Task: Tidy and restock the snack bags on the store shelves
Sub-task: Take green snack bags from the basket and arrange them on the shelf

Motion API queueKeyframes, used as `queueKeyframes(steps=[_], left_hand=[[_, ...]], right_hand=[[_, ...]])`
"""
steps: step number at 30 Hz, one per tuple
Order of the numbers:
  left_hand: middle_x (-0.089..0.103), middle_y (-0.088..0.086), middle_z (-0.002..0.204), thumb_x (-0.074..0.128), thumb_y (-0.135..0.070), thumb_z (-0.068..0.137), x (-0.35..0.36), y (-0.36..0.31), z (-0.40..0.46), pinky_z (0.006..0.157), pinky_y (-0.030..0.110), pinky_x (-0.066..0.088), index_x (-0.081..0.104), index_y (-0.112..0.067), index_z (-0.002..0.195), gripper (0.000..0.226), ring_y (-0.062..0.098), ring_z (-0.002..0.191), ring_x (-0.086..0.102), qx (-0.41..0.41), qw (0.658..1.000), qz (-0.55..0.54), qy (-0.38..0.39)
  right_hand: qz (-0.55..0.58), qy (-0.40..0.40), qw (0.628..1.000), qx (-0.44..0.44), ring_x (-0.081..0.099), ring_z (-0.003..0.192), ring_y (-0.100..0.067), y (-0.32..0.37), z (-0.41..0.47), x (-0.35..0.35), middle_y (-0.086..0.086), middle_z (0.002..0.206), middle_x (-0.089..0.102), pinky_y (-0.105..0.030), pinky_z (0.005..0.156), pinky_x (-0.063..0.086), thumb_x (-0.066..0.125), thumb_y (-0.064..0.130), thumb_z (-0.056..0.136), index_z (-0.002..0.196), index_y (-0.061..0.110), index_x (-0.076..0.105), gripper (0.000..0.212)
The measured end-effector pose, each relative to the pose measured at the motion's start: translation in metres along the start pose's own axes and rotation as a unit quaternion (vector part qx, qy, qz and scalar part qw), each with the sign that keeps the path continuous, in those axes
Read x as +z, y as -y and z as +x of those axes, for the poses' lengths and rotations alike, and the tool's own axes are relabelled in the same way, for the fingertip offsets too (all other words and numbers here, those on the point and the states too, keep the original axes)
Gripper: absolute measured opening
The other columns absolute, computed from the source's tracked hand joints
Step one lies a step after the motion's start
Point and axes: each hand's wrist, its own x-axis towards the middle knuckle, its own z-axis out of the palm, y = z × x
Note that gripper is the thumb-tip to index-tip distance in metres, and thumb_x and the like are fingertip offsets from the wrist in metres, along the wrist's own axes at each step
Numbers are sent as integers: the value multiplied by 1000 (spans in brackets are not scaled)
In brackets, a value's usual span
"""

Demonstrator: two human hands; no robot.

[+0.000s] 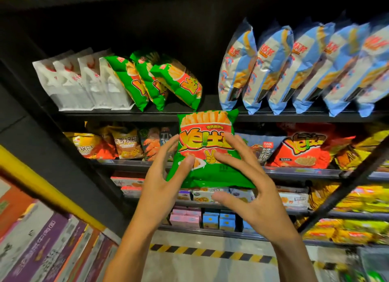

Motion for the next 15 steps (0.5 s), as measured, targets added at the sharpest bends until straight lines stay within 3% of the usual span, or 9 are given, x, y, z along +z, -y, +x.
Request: queueKeyframes(steps=[4, 6, 8, 11, 15], left_hand=[[42, -28, 155, 54, -32, 100, -1, -4, -1, 106, 9, 40, 44, -41, 150, 52, -11, 144, 33, 28, 998, 32, 55], [34, -26, 160, 52, -31, 102, -2, -8, -4, 109, 8, 35, 49, -39, 148, 47, -8, 150, 24, 48, 990, 66, 115], [30, -22, 164, 63, -26, 101, -6, -8, -8, 112, 20, 41, 46, -37, 151, 55, -3, 152, 22, 38, 981, 51, 183], [28, -25, 164, 80, -25, 90, -11, -6, -11, 123, 43, 29, 39, -46, 153, 78, -1, 154, 19, 24, 969, 89, 230], [41, -21, 158, 73, -24, 93, -10, -5, -10, 119, 52, 35, 50, -45, 147, 62, 5, 152, 28, 22, 975, 65, 212]], right_hand=[[18, -98, 995, 7, 41, 148, -13, -4, 2, 5, 13, 145, 60, -43, 120, 36, 73, 24, 90, 123, 23, 73, 32], [45, -140, 989, 31, 50, 141, -14, -6, 2, 5, 10, 138, 66, -48, 115, 43, 71, 24, 91, 118, 20, 76, 28], [69, -169, 981, 64, 56, 135, -12, -6, 2, 5, 9, 132, 70, -51, 111, 47, 70, 24, 92, 115, 18, 78, 25], [74, -191, 973, 110, 62, 126, -3, -4, 1, 5, 14, 121, 74, -36, 108, 50, 70, 20, 94, 110, 22, 79, 19], [93, -193, 967, 135, 64, 121, -1, -4, -1, 8, 15, 116, 76, -29, 101, 53, 70, 24, 94, 109, 25, 80, 18]])
